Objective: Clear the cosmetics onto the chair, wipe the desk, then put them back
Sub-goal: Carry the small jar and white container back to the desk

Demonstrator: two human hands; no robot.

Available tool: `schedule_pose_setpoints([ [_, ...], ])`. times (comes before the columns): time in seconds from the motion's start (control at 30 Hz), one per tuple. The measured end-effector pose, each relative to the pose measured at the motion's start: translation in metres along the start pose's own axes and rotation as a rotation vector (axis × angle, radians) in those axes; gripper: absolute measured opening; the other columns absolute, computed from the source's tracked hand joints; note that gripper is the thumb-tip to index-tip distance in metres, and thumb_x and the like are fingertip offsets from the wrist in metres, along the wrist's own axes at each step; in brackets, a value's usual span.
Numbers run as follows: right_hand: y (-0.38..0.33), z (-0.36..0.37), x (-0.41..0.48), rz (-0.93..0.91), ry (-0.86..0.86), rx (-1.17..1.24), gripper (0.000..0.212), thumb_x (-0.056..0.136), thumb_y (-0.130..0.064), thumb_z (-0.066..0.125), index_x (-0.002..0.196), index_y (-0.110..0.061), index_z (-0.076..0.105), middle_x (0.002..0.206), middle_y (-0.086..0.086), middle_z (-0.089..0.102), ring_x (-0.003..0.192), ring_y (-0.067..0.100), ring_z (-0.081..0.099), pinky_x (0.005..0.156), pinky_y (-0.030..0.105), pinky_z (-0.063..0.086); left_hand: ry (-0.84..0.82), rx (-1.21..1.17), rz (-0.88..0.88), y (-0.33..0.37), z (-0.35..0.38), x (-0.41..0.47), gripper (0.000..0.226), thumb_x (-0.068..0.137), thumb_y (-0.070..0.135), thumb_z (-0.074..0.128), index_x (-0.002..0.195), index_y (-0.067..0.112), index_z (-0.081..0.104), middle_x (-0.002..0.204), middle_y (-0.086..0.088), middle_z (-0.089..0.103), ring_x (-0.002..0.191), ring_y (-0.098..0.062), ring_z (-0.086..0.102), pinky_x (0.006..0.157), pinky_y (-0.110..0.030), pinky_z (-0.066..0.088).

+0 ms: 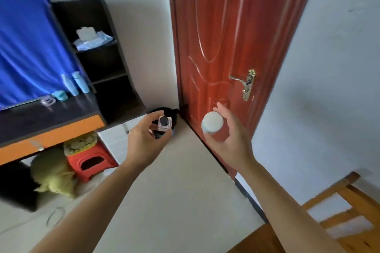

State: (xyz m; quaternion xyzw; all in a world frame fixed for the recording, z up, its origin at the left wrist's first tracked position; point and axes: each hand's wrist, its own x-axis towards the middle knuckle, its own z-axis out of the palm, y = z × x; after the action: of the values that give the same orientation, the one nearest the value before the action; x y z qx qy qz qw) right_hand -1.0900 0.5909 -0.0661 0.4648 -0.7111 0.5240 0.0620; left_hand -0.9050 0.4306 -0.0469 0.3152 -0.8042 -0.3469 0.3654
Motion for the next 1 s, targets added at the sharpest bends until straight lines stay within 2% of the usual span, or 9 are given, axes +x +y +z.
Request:
schedule_pose_setpoints([
  [0.1,-0.045,0.081,0.018,-0.056,-0.122,0.088,0.081,0.079,-0.032,0.082,0.149,-0.03,0.042,0.141,-0.02,0.056,0.131,-0.002,0.051,0.105,0.013,0.039,0.131,0.069,-0.067,-0.043,-0.078,-0.008,0.045,0.079,0.029,0.079,0.118,0.042,0.06,0.099,0.031,0.063,0.082,0.007,0.059,0.061,-0.014,0.047],
  [0.23,-0.115,0.208,0.036,-0.116,-0.287,0.17,0.083,0.079,-0.036,0.081,0.15,-0.03,0.04,0.14,-0.022,0.055,0.13,0.0,0.052,0.103,0.021,0.044,0.312,0.12,-0.165,-0.112,-0.187,-0.021,0.047,0.078,0.03,0.08,0.117,0.046,0.06,0.095,0.033,0.064,0.087,0.005,0.061,0.07,-0.02,0.053],
  [0.37,-0.185,0.325,0.042,-0.17,-0.405,0.267,0.082,0.081,-0.04,0.08,0.151,-0.027,0.039,0.141,-0.019,0.055,0.129,-0.001,0.051,0.103,0.012,0.04,0.407,0.141,-0.22,-0.169,-0.285,-0.024,0.054,0.074,0.032,0.081,0.109,0.063,0.055,0.097,0.033,0.064,0.08,-0.003,0.065,0.071,-0.017,0.052],
  [0.43,-0.212,0.372,0.045,-0.178,-0.447,0.31,0.082,0.082,-0.04,0.081,0.151,-0.028,0.038,0.14,-0.019,0.055,0.128,0.001,0.052,0.102,0.017,0.044,0.443,0.153,-0.219,-0.191,-0.325,-0.02,0.052,0.074,0.03,0.082,0.114,0.054,0.059,0.097,0.033,0.064,0.079,-0.003,0.064,0.067,-0.01,0.048],
  [0.5,-0.231,0.41,0.049,-0.176,-0.48,0.335,0.082,0.082,-0.042,0.081,0.151,-0.03,0.037,0.141,-0.02,0.054,0.129,-0.001,0.051,0.1,0.013,0.042,0.47,0.174,-0.224,-0.21,-0.358,-0.01,0.05,0.074,0.029,0.081,0.117,0.046,0.062,0.101,0.037,0.063,0.08,0.003,0.063,0.066,-0.007,0.045],
  [0.6,-0.241,0.457,0.064,-0.183,-0.498,0.356,0.083,0.082,-0.046,0.079,0.152,-0.031,0.036,0.143,-0.018,0.055,0.129,-0.001,0.051,0.098,0.006,0.04,0.482,0.197,-0.227,-0.241,-0.39,0.015,0.049,0.076,0.027,0.081,0.118,0.041,0.063,0.101,0.036,0.063,0.082,0.001,0.065,0.068,-0.011,0.047],
  [0.8,-0.23,0.55,0.12,-0.176,-0.482,0.347,0.083,0.081,-0.047,0.08,0.151,-0.031,0.038,0.14,-0.018,0.057,0.127,-0.001,0.053,0.1,0.023,0.048,0.457,0.204,-0.215,-0.316,-0.416,0.094,0.051,0.077,0.025,0.081,0.12,0.041,0.06,0.107,0.03,0.064,0.091,-0.001,0.064,0.068,-0.023,0.051],
  [0.93,-0.217,0.627,0.181,-0.183,-0.474,0.347,0.085,0.08,-0.047,0.081,0.15,-0.032,0.037,0.139,-0.02,0.057,0.128,-0.002,0.052,0.102,0.029,0.049,0.413,0.241,-0.205,-0.371,-0.43,0.171,0.054,0.075,0.019,0.082,0.122,0.035,0.062,0.106,0.026,0.066,0.086,0.0,0.064,0.07,-0.01,0.047],
  [1.0,-0.212,0.667,0.216,-0.174,-0.475,0.359,0.084,0.079,-0.045,0.081,0.15,-0.03,0.038,0.138,-0.018,0.059,0.128,-0.001,0.053,0.102,0.03,0.05,0.412,0.246,-0.233,-0.398,-0.441,0.216,0.053,0.075,0.017,0.082,0.122,0.034,0.063,0.106,0.023,0.067,0.082,-0.001,0.064,0.069,-0.011,0.048],
])
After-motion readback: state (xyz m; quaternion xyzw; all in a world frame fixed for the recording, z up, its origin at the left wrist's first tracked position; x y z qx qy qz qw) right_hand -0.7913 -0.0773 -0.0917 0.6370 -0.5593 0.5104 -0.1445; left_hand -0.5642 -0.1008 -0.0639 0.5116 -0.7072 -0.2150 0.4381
